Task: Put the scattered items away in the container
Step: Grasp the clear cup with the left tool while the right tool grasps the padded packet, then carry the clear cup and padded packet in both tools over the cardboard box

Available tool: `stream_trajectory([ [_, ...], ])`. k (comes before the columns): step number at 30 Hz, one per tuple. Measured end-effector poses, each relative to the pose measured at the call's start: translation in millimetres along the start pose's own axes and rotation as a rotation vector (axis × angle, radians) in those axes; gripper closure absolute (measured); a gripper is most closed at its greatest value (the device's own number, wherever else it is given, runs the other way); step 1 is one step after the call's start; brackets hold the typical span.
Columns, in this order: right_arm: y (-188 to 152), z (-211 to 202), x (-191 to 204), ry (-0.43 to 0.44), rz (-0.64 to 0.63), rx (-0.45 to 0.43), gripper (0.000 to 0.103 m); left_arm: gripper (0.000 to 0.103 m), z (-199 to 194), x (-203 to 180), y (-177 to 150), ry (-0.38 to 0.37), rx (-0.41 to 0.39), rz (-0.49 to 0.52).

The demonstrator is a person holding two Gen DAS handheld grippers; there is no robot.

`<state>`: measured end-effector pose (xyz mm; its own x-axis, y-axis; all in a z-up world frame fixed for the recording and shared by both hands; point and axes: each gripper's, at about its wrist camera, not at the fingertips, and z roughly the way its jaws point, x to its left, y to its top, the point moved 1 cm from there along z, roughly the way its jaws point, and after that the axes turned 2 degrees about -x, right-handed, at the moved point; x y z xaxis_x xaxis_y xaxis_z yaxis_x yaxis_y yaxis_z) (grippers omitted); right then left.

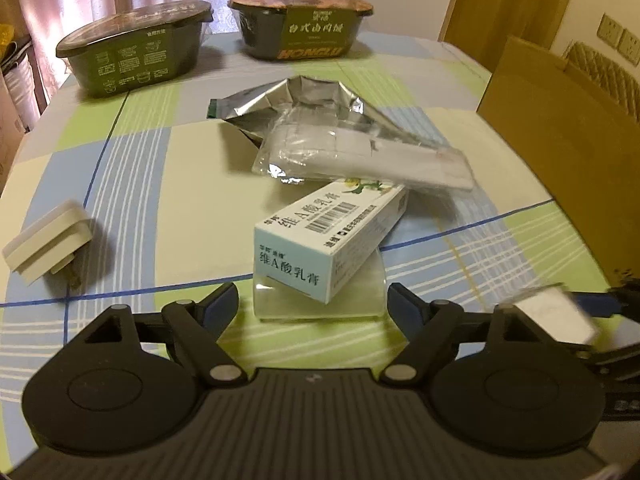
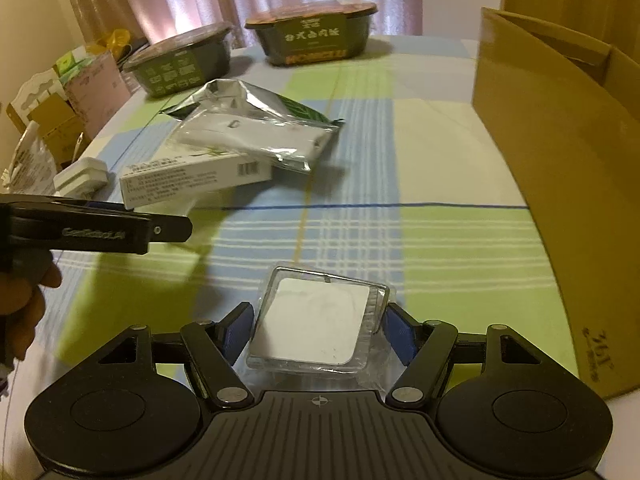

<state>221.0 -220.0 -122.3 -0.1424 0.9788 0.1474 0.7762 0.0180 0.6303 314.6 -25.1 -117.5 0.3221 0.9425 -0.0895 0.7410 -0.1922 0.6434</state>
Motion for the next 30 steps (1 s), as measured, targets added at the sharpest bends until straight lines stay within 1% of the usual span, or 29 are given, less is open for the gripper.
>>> stream_trajectory([
  [1, -1, -1, -1, -0.001, 0.0, -0.002, 0.02, 0.025, 2, 0, 0, 0.003, -0.003, -0.003],
  [2, -2, -2, 0, -0.009, -0.001, -0.004, 0.016, 0.025, 2, 0, 0, 0.004, -0.008, -0.006],
  [4, -5, -2, -1, -0.011, -0.006, -0.005, 0.016, 0.027, 3, 0, 0, 0.002, -0.013, 0.005],
  [5, -6, -2, -2, -0.009, -0.005, -0.004, 0.016, 0.035, 3, -1, 0, -0.004, -0.009, 0.013],
  [9, -7, -3, -2, -0.01, -0.006, 0.004, 0.016, 0.035, 1, -1, -2, -0.014, 0.016, 0.013],
  [12, -6, -2, -1, -0.006, -0.022, 0.02, 0.016, 0.035, -11, -3, -8, -0.02, 0.041, 0.004],
  [13, -6, -1, -1, 0.001, -0.026, 0.03, 0.017, 0.035, -17, -5, -11, -0.024, 0.053, 0.003],
  [14, -6, -1, -1, 0.007, -0.025, 0.045, 0.033, 0.035, -23, -8, -16, -0.031, 0.067, 0.004],
  [16, -5, -6, -1, 0.013, -0.019, 0.056, 0.035, 0.035, -38, -17, -25, -0.047, 0.088, 0.014],
  [20, -15, -25, 2, 0.007, -0.028, 0.071, 0.035, 0.035, -66, -43, -42, -0.081, 0.094, 0.045],
  [22, -24, -35, 1, 0.001, -0.036, 0.09, 0.035, 0.035, -73, -56, -51, -0.096, 0.101, 0.048],
  [24, -34, -42, -2, -0.014, -0.046, 0.11, 0.035, 0.035, -71, -66, -58, -0.099, 0.115, 0.073],
  [25, -40, -45, -3, -0.024, -0.054, 0.111, 0.034, 0.035, -68, -70, -59, -0.093, 0.12, 0.094],
  [26, -44, -47, -5, -0.03, -0.059, 0.112, 0.022, 0.035, -66, -73, -59, -0.086, 0.123, 0.113],
  [27, -47, -49, -6, -0.035, -0.06, 0.111, 0.017, 0.035, -64, -74, -59, -0.077, 0.126, 0.124],
  [28, -48, -50, -7, -0.045, -0.065, 0.11, 0.014, 0.034, -62, -75, -59, -0.069, 0.127, 0.125],
  [30, -46, -50, -7, -0.049, -0.078, 0.109, 0.014, 0.034, -59, -73, -59, -0.068, 0.128, 0.11],
])
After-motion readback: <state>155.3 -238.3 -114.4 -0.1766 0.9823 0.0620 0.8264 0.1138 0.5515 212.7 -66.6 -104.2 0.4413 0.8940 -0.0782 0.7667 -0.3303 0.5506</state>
